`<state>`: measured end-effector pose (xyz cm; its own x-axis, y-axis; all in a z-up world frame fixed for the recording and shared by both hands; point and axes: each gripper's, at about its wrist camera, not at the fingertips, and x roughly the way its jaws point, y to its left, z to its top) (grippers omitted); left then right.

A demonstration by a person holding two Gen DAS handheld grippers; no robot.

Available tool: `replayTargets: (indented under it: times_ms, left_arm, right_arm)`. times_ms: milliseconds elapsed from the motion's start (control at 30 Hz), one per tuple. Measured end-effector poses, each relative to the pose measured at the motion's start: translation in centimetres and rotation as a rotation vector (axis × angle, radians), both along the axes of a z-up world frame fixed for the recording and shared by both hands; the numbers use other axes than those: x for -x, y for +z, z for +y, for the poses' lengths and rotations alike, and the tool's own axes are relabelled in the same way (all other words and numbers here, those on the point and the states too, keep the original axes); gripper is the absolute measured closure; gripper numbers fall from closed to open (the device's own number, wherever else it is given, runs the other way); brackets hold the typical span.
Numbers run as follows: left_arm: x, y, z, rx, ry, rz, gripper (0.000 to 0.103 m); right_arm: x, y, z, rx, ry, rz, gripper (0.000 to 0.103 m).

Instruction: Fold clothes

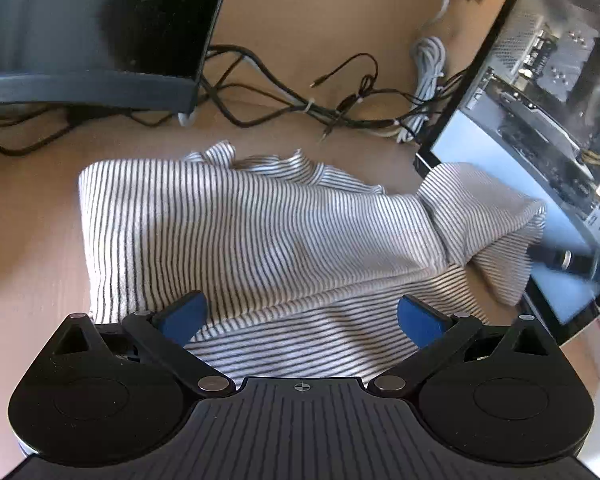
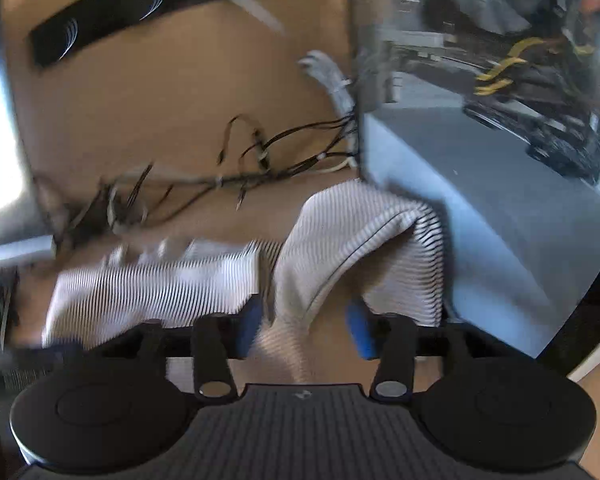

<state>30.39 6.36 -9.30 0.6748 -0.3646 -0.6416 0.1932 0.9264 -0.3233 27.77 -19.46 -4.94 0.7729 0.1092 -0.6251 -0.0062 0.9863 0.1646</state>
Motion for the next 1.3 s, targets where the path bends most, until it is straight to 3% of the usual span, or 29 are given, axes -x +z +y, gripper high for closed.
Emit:
replayTargets:
  times_ms: [233, 467, 533, 567, 667, 733, 833, 867, 933, 1000, 1033, 1200, 1300]
  left_arm:
    - [0.6, -0.1, 2.0, -0.051, -0.023, -0.01, 0.0]
    - [1.4, 0.0, 2.7, -0.082, -0.037, -0.032, 0.0]
    - [1.5, -0.1, 2.6, -0.092, -0.039, -0.035, 0.0]
    - [1.5, -0.1, 2.6, -0.095, -0.04, -0.036, 0.0]
    - [1.5, -0.1, 2.6, -0.094, -0.045, -0.038, 0.0]
    - [1.5, -0.1, 2.7, -0.087, -0.045, -0.042, 0.0]
    - [1.3, -0.1, 2.4, -0.093, -0.041, -0.042, 0.0]
    - [1.2, -0.1, 2.3, -0.096, -0.041, -0.039, 0.0]
    - [1.2, 0.1, 2.3, -0.098, -0.041, -0.034, 0.0]
    - [1.4, 0.2, 2.3, -0.097, -0.043, -0.03, 0.0]
    - [1.5, 0.3, 2.3, -0.099, -0.042, -0.027, 0.0]
    - [2.6, 1.1, 2.6, -0.038, -0.008, 0.022, 0.0]
    - [3.8, 0.9, 3.3, 0.026, 0.009, 0.078, 0.0]
  right_arm:
    - [-4.4, -1.2, -0.6, -0.081, -0.065, 0.044, 0.045]
    - [-8.3, -2.2, -0.9, -0.18, -0.114, 0.011, 0.043]
    - [-9.2, -2.3, -0.8, -0.19, -0.121, -0.009, 0.071]
    - [-9.3, -1.7, -0.2, -0.14, -0.101, -0.049, 0.092]
    - [-7.6, 0.9, 2.9, 0.012, 0.039, -0.209, 0.092]
    - [-5.7, 2.3, 6.1, 0.123, 0.228, -0.287, 0.092]
    - [-2.8, 1.2, 11.3, 0.28, 0.593, -0.261, 0.089]
    - [-1.9, 0.6, 12.0, 0.313, 0.633, -0.256, 0.089]
    - [-0.2, -0.7, 13.5, 0.38, 0.713, -0.246, 0.075]
    - [0.8, -1.2, 13.7, 0.384, 0.707, -0.23, 0.052]
    - [1.0, -1.3, 13.1, 0.365, 0.675, -0.212, 0.049]
    - [0.5, -3.3, 9.4, 0.328, 0.512, -0.068, 0.048]
    - [1.3, -5.4, 8.2, 0.323, 0.491, 0.007, 0.048]
